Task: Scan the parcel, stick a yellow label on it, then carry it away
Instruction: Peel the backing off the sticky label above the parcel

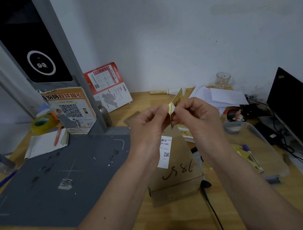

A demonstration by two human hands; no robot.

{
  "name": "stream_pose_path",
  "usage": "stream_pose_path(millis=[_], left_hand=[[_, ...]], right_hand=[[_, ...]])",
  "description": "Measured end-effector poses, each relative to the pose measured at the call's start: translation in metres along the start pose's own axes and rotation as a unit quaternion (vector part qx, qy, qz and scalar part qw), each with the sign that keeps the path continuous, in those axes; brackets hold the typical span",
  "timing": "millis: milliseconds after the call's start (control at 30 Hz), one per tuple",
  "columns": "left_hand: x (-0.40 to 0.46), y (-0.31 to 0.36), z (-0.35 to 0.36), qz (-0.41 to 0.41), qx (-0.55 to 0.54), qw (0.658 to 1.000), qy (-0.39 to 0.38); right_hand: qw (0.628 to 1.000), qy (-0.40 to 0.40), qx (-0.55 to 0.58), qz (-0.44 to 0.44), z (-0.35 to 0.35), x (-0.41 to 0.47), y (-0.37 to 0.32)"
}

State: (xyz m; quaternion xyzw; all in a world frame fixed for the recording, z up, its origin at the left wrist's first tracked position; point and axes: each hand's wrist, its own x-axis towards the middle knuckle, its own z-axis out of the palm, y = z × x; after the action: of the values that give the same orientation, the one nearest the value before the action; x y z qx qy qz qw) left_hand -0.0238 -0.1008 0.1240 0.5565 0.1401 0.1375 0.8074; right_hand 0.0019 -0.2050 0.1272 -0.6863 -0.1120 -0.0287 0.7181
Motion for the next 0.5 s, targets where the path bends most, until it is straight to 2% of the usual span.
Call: stream_pose_path(millis=[167, 500], left_hand=[[0.002, -0.002, 0.0, 0.004, 0.015, 1.0, 0.021], [0.011, 0.004, 0.0, 0.014, 0.045, 0.998, 0.037]], right_hand=[[0.999, 0.004, 0.04, 0.036, -0.003, 0.002, 0.002], [0.996, -0.014, 0.084, 0.015, -0.007, 0.008, -0.002]])
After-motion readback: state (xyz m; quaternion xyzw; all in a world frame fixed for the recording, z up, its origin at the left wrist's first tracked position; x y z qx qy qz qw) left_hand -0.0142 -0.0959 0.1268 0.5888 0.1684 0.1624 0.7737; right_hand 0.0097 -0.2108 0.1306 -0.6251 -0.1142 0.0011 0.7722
